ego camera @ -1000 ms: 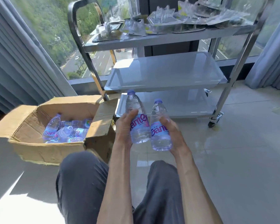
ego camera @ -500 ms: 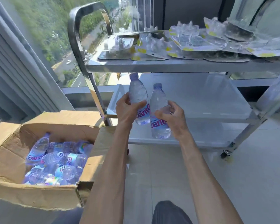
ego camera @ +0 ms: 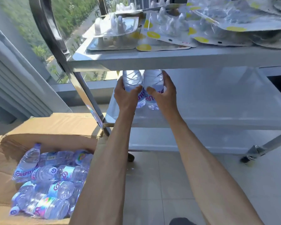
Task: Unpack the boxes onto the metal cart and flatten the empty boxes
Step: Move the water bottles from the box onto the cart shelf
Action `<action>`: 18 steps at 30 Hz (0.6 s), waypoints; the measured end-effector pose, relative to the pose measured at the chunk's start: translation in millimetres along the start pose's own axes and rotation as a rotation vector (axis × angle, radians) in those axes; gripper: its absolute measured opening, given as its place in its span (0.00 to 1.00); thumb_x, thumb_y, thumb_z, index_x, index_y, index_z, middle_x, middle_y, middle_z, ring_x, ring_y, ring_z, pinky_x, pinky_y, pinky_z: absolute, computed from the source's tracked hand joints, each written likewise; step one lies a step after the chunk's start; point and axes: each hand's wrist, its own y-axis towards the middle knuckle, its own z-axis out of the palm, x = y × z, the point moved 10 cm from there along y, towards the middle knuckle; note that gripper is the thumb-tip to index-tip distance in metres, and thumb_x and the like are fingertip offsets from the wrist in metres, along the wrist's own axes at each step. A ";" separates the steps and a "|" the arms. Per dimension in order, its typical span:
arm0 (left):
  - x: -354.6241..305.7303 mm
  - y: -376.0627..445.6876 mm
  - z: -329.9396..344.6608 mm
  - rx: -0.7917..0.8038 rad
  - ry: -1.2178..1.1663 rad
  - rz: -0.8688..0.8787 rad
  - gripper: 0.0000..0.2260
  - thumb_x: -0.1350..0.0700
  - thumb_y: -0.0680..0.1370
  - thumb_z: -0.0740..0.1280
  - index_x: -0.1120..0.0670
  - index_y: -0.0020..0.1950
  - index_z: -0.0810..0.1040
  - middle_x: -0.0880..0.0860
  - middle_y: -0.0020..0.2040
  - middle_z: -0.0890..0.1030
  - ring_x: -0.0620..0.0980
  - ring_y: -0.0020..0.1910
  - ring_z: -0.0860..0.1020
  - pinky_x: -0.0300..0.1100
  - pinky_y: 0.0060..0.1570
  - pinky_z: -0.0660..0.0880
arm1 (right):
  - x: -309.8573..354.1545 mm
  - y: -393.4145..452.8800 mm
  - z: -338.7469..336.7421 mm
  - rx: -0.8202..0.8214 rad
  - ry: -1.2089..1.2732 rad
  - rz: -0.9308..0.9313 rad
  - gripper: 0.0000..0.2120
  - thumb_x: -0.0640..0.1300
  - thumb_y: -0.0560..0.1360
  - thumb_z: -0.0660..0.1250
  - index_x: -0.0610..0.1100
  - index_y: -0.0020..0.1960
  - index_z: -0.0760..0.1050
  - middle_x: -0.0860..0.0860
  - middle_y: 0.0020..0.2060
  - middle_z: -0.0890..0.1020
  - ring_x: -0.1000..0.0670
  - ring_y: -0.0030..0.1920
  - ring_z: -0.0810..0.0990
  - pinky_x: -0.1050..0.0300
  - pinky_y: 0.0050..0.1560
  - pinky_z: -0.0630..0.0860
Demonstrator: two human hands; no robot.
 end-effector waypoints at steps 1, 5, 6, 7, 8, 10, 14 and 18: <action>3.4 4.6 -0.4 0.003 -0.009 0.014 0.26 0.56 0.61 0.75 0.52 0.59 0.79 0.47 0.51 0.85 0.49 0.50 0.83 0.56 0.54 0.80 | -3.3 5.5 3.2 -0.016 -0.018 -0.013 0.36 0.45 0.68 0.77 0.42 0.73 0.68 0.48 0.68 0.76 0.50 0.67 0.75 0.53 0.66 0.73; 8.8 10.7 3.4 0.085 0.010 0.099 0.31 0.55 0.63 0.75 0.50 0.66 0.75 0.48 0.58 0.83 0.51 0.58 0.81 0.56 0.59 0.77 | -22.4 23.5 18.9 0.003 -0.048 0.011 0.39 0.46 0.70 0.76 0.43 0.76 0.63 0.48 0.72 0.71 0.49 0.71 0.70 0.53 0.70 0.70; 12.1 9.4 5.5 0.104 0.003 0.114 0.31 0.55 0.65 0.75 0.50 0.68 0.74 0.49 0.60 0.82 0.51 0.60 0.80 0.56 0.61 0.76 | -27.3 25.1 23.1 0.014 -0.065 0.022 0.40 0.46 0.70 0.76 0.44 0.77 0.62 0.49 0.73 0.70 0.50 0.72 0.69 0.59 0.70 0.68; 17.1 8.1 7.7 0.112 0.000 0.124 0.32 0.54 0.67 0.75 0.49 0.71 0.72 0.49 0.62 0.80 0.50 0.62 0.79 0.56 0.62 0.75 | -30.9 25.2 26.0 0.020 -0.070 0.027 0.40 0.46 0.70 0.77 0.44 0.77 0.62 0.49 0.73 0.70 0.51 0.72 0.68 0.64 0.70 0.66; 22.5 6.7 8.2 0.100 0.008 0.127 0.33 0.51 0.69 0.75 0.49 0.72 0.70 0.49 0.64 0.79 0.50 0.64 0.77 0.55 0.64 0.75 | -34.6 23.8 28.0 0.022 -0.058 0.030 0.41 0.48 0.70 0.77 0.45 0.77 0.61 0.50 0.73 0.70 0.52 0.72 0.69 0.66 0.69 0.66; 33.0 4.3 3.8 0.024 0.053 0.113 0.34 0.44 0.68 0.74 0.49 0.72 0.70 0.49 0.63 0.78 0.47 0.64 0.76 0.53 0.63 0.74 | -43.2 19.9 27.9 0.010 -0.032 0.035 0.41 0.52 0.68 0.78 0.46 0.75 0.64 0.51 0.70 0.73 0.52 0.68 0.73 0.59 0.67 0.71; 27.5 8.8 6.4 -0.097 0.021 0.118 0.30 0.48 0.70 0.73 0.51 0.71 0.73 0.47 0.62 0.81 0.45 0.61 0.78 0.48 0.62 0.76 | -57.5 21.9 26.6 -0.013 -0.012 0.064 0.34 0.57 0.63 0.78 0.44 0.63 0.74 0.52 0.57 0.82 0.50 0.55 0.81 0.48 0.56 0.79; 29.0 35.5 15.7 -0.117 0.048 0.101 0.29 0.49 0.74 0.73 0.50 0.73 0.70 0.50 0.60 0.82 0.48 0.56 0.81 0.49 0.60 0.77 | -61.2 24.8 27.3 -0.037 -0.051 0.050 0.33 0.57 0.62 0.78 0.46 0.63 0.74 0.54 0.55 0.82 0.53 0.52 0.80 0.54 0.54 0.79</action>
